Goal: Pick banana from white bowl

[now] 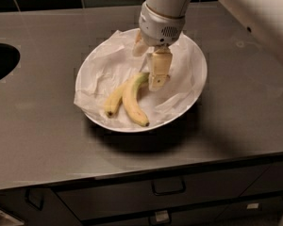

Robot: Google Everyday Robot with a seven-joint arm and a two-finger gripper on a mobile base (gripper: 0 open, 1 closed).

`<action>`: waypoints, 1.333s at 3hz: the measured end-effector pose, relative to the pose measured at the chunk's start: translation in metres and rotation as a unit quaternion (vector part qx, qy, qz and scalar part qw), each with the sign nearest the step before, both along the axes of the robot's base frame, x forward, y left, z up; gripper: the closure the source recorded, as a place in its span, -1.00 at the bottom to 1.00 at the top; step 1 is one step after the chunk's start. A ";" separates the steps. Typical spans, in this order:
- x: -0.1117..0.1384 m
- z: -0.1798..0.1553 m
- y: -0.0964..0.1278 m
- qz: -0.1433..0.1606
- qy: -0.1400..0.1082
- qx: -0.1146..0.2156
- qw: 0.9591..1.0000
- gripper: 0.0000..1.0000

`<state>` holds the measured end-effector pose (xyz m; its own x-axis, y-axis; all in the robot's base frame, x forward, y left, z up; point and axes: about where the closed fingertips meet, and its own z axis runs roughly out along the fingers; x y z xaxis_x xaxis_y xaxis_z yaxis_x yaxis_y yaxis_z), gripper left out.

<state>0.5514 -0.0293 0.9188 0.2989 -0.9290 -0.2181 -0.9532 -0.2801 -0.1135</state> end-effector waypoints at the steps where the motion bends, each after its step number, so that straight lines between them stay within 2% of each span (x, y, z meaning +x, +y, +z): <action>1: 0.005 -0.007 0.017 0.019 0.008 -0.002 1.000 -0.46; 2: 0.006 -0.015 0.030 0.032 0.018 -0.005 0.999 -0.44; 4: -0.012 -0.025 0.036 0.035 0.031 -0.010 0.999 -0.36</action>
Offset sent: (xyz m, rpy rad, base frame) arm -0.0082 0.0341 -0.0270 -0.0540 0.1178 0.1073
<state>0.5398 0.0068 0.8936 0.3503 -0.9107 -0.2189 -0.9361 -0.3484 -0.0482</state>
